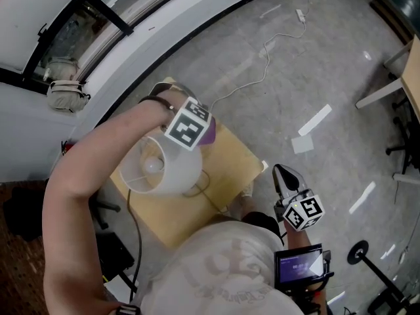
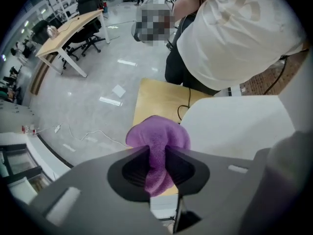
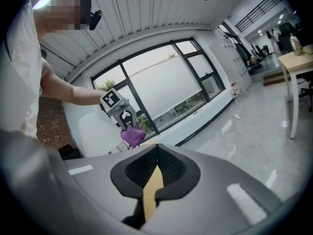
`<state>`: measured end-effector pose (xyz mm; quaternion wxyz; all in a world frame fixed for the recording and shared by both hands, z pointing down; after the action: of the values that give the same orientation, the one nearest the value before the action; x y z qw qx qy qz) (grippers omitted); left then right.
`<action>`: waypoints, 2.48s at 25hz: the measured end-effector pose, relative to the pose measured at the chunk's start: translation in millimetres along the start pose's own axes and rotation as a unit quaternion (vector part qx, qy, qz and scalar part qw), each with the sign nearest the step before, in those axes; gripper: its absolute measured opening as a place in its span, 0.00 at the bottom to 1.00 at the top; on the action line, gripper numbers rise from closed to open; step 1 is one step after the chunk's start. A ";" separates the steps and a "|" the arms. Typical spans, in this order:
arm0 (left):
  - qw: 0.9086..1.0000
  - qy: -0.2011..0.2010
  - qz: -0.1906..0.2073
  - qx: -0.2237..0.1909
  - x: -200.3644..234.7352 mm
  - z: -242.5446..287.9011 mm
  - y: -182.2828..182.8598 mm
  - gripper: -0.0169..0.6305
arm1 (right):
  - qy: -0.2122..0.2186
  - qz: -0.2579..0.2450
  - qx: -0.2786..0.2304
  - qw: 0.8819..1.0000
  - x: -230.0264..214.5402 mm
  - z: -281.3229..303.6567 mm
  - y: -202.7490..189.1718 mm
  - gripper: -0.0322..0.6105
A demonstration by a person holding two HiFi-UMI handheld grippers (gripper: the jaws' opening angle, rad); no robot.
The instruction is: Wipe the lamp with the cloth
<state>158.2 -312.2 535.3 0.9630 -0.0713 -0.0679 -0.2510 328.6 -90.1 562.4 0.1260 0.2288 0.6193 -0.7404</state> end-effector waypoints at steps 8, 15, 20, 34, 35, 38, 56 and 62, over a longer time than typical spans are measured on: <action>0.995 0.005 -0.060 -0.084 -11.9 -66.9 12.8 0.16 | 0.035 0.006 0.013 0.999 -6.7 21.3 3.4 0.07; 0.997 0.025 -0.042 -0.052 -71.3 -132.2 43.4 0.16 | 0.087 0.007 0.029 0.996 -3.0 50.1 0.5 0.07; 0.998 0.010 -0.040 -0.048 -84.1 -124.0 75.8 0.16 | 0.121 -0.001 0.034 0.992 9.1 62.7 3.8 0.07; 0.996 -0.073 0.033 0.036 -71.7 -18.7 99.6 0.16 | 0.068 0.007 0.008 0.998 14.3 -2.7 -14.1 0.07; 0.996 -0.074 0.033 0.037 -70.2 -10.6 101.3 0.16 | 0.062 0.007 0.005 0.998 14.5 -7.8 -15.3 0.07; 0.997 -0.063 0.033 0.040 -68.7 4.8 106.9 0.16 | 0.049 0.010 -0.010 0.999 17.2 -23.0 -17.1 0.07; 0.914 0.362 -0.169 -0.070 -113.7 -182.4 94.3 0.16 | 0.081 -0.022 -0.015 0.996 53.8 -65.0 -17.4 0.07; 0.838 0.459 -0.276 -0.102 -149.0 -196.1 100.7 0.16 | 0.101 -0.036 -0.003 0.994 75.5 -66.4 -21.0 0.07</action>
<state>97.7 -188.2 307.8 0.7617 -0.0240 0.3910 -0.5160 265.6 -13.9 534.5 0.0368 0.2796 0.6385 -0.7161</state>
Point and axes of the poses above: the fingertips, and each gripper's own axes: z forward along the fingers, x to its left, y out of its top, the point moved 4 cm from there along -z, backward along the fingers, and after that the axes turned 10 degrees about -x, right-handed, at the moved point
